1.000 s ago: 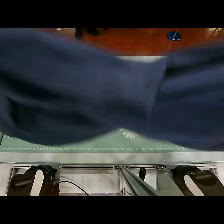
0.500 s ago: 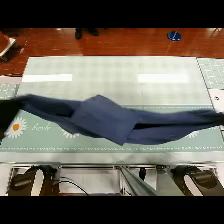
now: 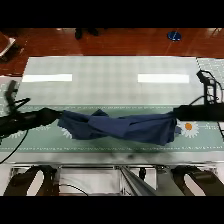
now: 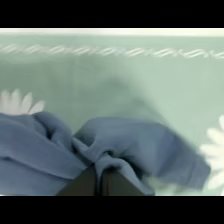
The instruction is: Fold the shirts.
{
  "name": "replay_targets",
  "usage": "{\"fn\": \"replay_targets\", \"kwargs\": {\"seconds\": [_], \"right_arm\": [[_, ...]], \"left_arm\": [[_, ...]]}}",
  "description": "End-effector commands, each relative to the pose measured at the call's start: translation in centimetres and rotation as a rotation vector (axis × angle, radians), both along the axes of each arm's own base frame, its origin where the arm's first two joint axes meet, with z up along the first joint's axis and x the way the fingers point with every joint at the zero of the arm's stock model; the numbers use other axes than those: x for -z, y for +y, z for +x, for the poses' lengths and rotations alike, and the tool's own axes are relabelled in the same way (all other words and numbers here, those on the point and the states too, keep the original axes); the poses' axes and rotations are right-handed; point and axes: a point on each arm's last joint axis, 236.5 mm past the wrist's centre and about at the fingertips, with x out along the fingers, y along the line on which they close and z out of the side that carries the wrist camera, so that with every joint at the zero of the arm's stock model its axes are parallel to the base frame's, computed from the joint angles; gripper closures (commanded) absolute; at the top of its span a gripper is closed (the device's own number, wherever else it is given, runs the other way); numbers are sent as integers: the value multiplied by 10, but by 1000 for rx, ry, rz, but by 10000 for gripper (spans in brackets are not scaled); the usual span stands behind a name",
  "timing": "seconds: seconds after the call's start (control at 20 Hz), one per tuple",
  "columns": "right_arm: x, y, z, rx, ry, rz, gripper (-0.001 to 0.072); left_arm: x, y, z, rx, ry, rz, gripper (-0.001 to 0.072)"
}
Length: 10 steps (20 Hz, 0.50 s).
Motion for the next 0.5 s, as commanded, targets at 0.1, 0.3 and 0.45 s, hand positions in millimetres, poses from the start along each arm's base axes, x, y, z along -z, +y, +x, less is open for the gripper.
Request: {"fn": "replay_targets", "kwargs": {"seconds": [0.1,0.3,0.45], "right_arm": [[33,-10,96,176,35,255,606],[-10,-28,130,135,17,321,302],[-40,-99,104,184,-18,179,307]], "left_arm": [[47,-16,56,-77,60,-26,635],[28,-7,67,33,94,30,199],[2,59,64,-38,89,121,199]]}}
